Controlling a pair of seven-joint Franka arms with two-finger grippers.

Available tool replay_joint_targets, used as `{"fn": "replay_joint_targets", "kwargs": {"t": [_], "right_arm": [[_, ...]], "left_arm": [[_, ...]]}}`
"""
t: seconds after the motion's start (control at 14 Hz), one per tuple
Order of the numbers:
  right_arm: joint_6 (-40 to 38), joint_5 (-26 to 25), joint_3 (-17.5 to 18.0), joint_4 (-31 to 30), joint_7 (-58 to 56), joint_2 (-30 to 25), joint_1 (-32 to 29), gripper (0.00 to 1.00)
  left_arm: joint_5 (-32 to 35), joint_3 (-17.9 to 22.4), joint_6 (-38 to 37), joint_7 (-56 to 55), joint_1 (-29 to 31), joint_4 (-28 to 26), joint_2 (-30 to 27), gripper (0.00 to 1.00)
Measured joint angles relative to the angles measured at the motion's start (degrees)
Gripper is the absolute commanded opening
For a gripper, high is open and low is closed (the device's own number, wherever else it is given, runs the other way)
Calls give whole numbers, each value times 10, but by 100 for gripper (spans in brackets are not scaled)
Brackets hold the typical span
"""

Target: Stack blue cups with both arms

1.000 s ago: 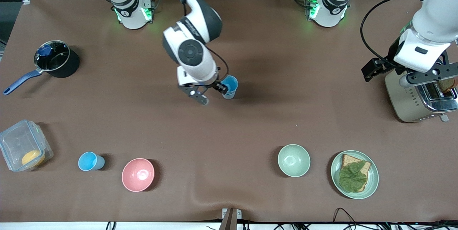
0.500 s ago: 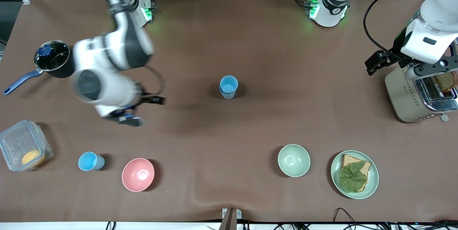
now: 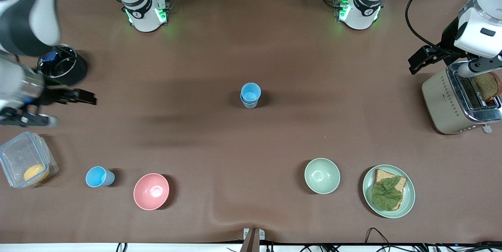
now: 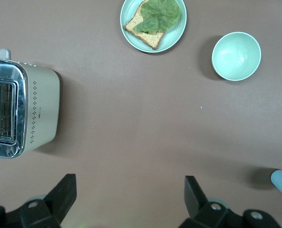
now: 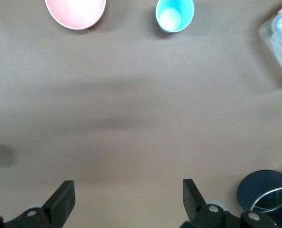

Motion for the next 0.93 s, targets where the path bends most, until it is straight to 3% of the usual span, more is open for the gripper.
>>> {"fn": "replay_joint_targets", "kwargs": {"t": [0.21, 0.29, 0.36, 0.64, 0.79, 0.93], "right_arm": [[-21, -20, -13, 0, -1, -33, -2, 100], [-26, -27, -1, 0, -1, -41, -12, 100], [-28, -35, 36, 0, -1, -49, -45, 100], [-46, -84, 274, 0, 16, -91, -255, 100], [-52, -90, 320, -1, 32, -106, -289, 100], [-52, -91, 329, -2, 34, -109, -298, 100]], "left_arm": [[0, 6, -7, 0, -4, 0, -5, 100], [-1, 8, -10, 2, -5, 0, -7, 100], [-1, 9, -14, 7, -5, 0, -9, 100], [-3, 10, -15, 22, -8, 1, -13, 100], [-3, 11, -19, 47, -8, 4, -15, 100], [-3, 11, -21, 57, -8, 5, -15, 100]]}}
